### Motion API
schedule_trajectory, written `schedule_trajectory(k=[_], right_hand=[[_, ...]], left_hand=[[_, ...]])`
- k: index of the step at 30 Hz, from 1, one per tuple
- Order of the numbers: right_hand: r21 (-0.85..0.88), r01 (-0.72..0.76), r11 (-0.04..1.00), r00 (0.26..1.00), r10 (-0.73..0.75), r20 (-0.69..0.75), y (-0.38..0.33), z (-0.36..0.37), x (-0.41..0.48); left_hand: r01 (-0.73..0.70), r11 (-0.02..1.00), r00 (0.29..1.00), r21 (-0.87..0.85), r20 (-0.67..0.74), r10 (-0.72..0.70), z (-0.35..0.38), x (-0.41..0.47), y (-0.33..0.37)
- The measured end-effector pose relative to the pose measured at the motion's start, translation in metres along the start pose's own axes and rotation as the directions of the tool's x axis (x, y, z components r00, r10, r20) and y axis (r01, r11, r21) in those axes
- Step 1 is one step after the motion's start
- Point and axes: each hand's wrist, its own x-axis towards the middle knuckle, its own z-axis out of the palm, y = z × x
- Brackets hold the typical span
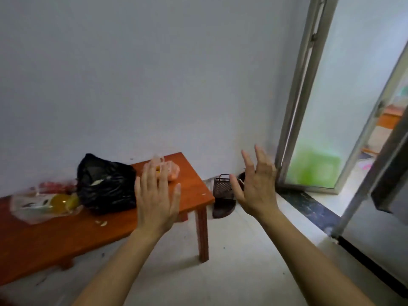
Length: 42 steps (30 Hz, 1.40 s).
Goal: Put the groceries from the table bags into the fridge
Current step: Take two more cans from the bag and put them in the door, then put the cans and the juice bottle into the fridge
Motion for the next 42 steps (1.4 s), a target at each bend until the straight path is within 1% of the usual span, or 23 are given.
schedule_trajectory(k=[3,5,7,9,11,14,16,21,24,26,28,30,33,35,37,39,42], right_hand=[[0.066,0.016,0.998,0.988,-0.026,0.151,-0.094,0.07,0.012],[0.112,0.016,0.994,0.973,-0.042,0.228,-0.15,0.105,0.015],[0.173,0.052,0.984,0.951,-0.102,0.293,-0.199,0.135,0.016],[0.219,0.101,0.97,0.919,-0.176,0.353,-0.24,0.164,0.017],[0.255,0.128,0.959,0.89,-0.224,0.397,-0.276,0.196,0.02],[0.302,0.131,0.944,0.834,-0.27,0.481,-0.324,0.245,0.023],[0.346,0.136,0.928,0.794,-0.311,0.522,-0.352,0.279,0.025],[0.41,0.146,0.9,0.701,-0.386,0.599,-0.414,0.375,0.047],[0.457,0.118,0.882,0.667,-0.411,0.621,-0.447,0.434,0.074],[0.476,0.093,0.874,0.64,-0.419,0.644,-0.466,0.471,0.094],[0.486,0.061,0.872,0.604,-0.42,0.678,-0.484,0.506,0.112],[0.5,0.033,0.865,0.55,-0.433,0.714,-0.5,0.538,0.125],[0.518,-0.014,0.855,0.453,-0.456,0.766,-0.522,0.574,0.134],[0.522,-0.029,0.852,0.373,-0.475,0.797,-0.536,0.597,0.137],[0.513,-0.026,0.858,0.322,-0.479,0.817,-0.55,0.62,0.14],[0.498,-0.051,0.866,0.312,-0.46,0.831,-0.563,0.641,0.143],[0.453,-0.084,0.888,0.332,-0.404,0.852,-0.582,0.668,0.147]], left_hand=[[0.082,0.987,0.995,0.137,0.052,-0.09,-0.026,-0.014,-0.11],[0.147,0.973,0.983,0.18,0.079,-0.164,-0.045,-0.023,-0.172],[0.235,0.953,0.965,0.193,0.075,-0.253,-0.062,-0.031,-0.226],[0.31,0.927,0.941,0.211,0.075,-0.331,-0.073,-0.038,-0.271],[0.356,0.904,0.922,0.238,0.066,-0.381,-0.079,-0.044,-0.311],[0.443,0.856,0.876,0.266,0.077,-0.477,-0.079,-0.052,-0.362],[0.461,0.836,0.852,0.297,0.114,-0.51,-0.071,-0.052,-0.394],[0.423,0.814,0.817,0.398,0.221,-0.532,-0.045,-0.02,-0.472],[0.34,0.831,0.812,0.44,0.309,-0.496,-0.03,0.021,-0.521],[0.313,0.844,0.784,0.436,0.382,-0.489,-0.021,0.05,-0.549],[0.282,0.865,0.739,0.414,0.482,-0.471,-0.011,0.076,-0.574],[0.245,0.884,0.689,0.398,0.57,-0.448,0.001,0.096,-0.598],[0.296,0.897,0.627,0.328,0.641,-0.442,0.021,0.107,-0.63],[0.318,0.904,0.608,0.285,0.67,-0.425,0.035,0.11,-0.653],[0.329,0.907,0.597,0.262,0.686,-0.415,0.046,0.115,-0.682],[0.332,0.908,0.601,0.256,0.685,-0.413,0.055,0.125,-0.716],[0.346,0.892,0.626,0.289,0.637,-0.449,0.067,0.143,-0.771]])
